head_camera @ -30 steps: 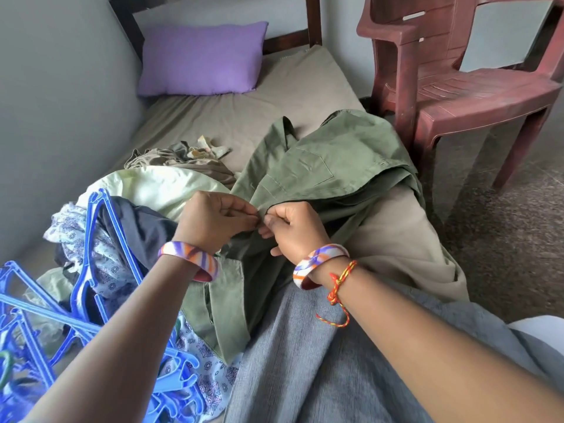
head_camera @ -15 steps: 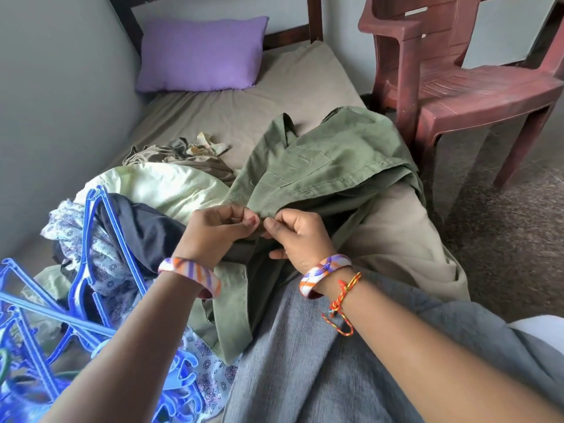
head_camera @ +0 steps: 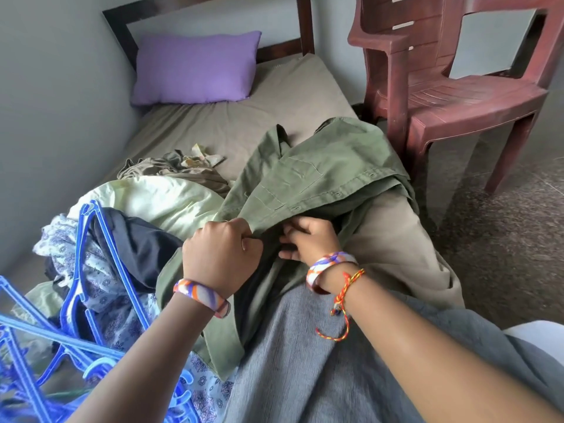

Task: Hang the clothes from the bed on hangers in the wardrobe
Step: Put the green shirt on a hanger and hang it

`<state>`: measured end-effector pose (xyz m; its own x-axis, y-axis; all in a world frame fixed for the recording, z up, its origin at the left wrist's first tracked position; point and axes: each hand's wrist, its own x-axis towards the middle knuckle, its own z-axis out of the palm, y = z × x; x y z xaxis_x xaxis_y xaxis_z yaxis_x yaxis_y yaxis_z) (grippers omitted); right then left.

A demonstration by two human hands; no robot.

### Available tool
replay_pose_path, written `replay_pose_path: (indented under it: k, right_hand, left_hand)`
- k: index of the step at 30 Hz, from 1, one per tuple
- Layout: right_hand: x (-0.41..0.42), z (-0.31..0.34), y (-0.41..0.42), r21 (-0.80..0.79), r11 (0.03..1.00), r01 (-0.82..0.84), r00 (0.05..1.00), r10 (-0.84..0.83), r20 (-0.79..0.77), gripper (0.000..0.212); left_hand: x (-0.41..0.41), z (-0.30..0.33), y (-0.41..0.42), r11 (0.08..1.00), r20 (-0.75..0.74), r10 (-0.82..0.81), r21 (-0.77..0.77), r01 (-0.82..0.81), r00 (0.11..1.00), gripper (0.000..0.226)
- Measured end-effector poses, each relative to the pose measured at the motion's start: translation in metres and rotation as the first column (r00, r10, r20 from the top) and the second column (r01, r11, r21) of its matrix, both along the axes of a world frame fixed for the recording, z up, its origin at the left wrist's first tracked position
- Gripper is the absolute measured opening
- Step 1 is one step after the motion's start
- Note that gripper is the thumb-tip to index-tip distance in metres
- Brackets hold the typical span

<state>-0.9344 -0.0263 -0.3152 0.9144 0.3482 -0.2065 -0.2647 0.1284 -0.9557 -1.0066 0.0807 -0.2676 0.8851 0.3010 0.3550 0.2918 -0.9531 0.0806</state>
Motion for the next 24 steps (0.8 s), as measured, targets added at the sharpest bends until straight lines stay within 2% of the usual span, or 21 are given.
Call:
replay_pose_path:
  k: [3,6,10,12,14,15,17,19,22,24]
  right_hand:
    - [0.007,0.005,-0.007,0.151,0.984,0.095,0.989,-0.076,-0.126,0.01]
    - [0.008,0.012,-0.012,0.315,0.93,0.188,0.952,-0.094,-0.291,0.004]
    - [0.011,0.017,-0.017,0.349,0.91,0.223,0.928,-0.09,-0.36,0.016]
    - [0.012,0.019,-0.018,0.322,0.921,0.221,0.928,-0.097,-0.36,0.02]
    - [0.013,0.021,-0.019,0.282,0.935,0.214,0.933,-0.111,-0.342,0.021]
    - [0.013,0.022,-0.02,0.265,0.941,0.21,0.938,-0.117,-0.327,0.022]
    - [0.012,0.025,-0.024,0.255,0.948,0.189,0.95,-0.11,-0.292,0.022]
    - [0.012,0.027,-0.028,0.273,0.943,0.19,0.955,-0.112,-0.275,0.023]
    - [0.011,0.028,-0.032,0.314,0.919,0.24,0.953,-0.162,-0.255,0.023]
    - [0.011,0.028,-0.032,0.305,0.913,0.269,0.953,-0.208,-0.219,0.023]
  left_hand:
    - [0.001,-0.004,0.003,0.997,0.005,-0.081,-0.012,0.082,0.997,0.037]
    - [0.005,-0.002,0.008,0.988,-0.009,-0.151,-0.008,0.151,0.988,0.055]
    - [0.017,0.008,0.007,0.96,-0.205,-0.253,0.065,0.271,0.946,0.051]
    - [0.025,0.015,-0.001,0.953,-0.205,-0.301,-0.03,0.301,0.931,0.058]
    - [0.038,0.021,-0.011,0.929,-0.138,-0.351,-0.175,0.326,0.926,0.066]
    - [0.047,0.022,-0.014,0.919,-0.138,-0.366,-0.209,0.334,0.92,0.063]
    - [0.063,0.026,-0.02,0.919,-0.163,-0.372,-0.206,0.338,0.914,0.04]
    - [0.074,0.031,-0.021,0.915,-0.12,-0.35,-0.257,0.312,0.929,0.022]
    - [0.079,0.031,-0.018,0.847,-0.079,-0.313,-0.474,0.241,0.946,0.014]
    - [0.078,0.028,-0.018,0.733,-0.063,-0.283,-0.657,0.174,0.957,0.014]
